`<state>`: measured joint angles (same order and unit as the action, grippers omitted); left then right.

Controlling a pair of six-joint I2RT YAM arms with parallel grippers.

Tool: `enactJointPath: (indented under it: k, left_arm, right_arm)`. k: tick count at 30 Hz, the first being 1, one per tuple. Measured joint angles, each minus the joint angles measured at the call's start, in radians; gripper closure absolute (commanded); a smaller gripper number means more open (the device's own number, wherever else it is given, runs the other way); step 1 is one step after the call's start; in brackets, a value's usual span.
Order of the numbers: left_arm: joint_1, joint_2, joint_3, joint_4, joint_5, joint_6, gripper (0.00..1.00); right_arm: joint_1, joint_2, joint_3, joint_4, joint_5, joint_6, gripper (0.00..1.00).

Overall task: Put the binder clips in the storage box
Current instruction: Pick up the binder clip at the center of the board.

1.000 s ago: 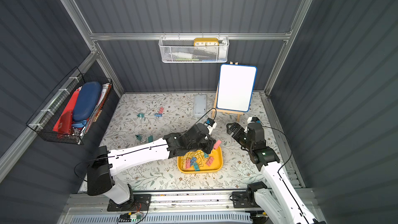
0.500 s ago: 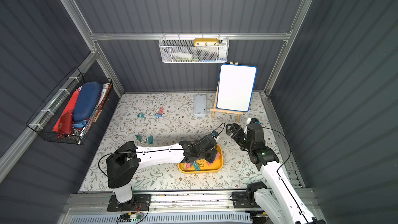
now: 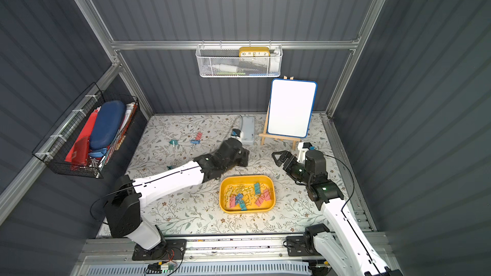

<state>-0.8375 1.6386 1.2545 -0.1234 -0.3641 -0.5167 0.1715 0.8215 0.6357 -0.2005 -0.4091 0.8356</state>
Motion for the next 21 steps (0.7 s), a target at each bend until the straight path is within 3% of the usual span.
enactJointPath:
  k: [4,9,17,21]
  left_arm:
    - [0.245,0.03,0.019,0.037,-0.083,-0.016,0.71]
    - [0.46,0.214,0.115,0.079,-0.05,0.009,0.73]
    - [0.65,0.458,0.283,0.116,0.135,0.061,0.48]
    - [0.729,0.495,0.317,0.17,0.278,0.063,0.44]
  right_arm:
    - [0.015,-0.001,0.0,0.012,-0.016,0.004,0.01]
    - [0.021,-0.016,0.006,0.01,-0.021,0.005,0.01]
    - [0.027,-0.033,0.006,0.005,-0.022,0.012,0.01]
    - [0.03,-0.033,0.006,0.005,-0.024,0.013,0.01]
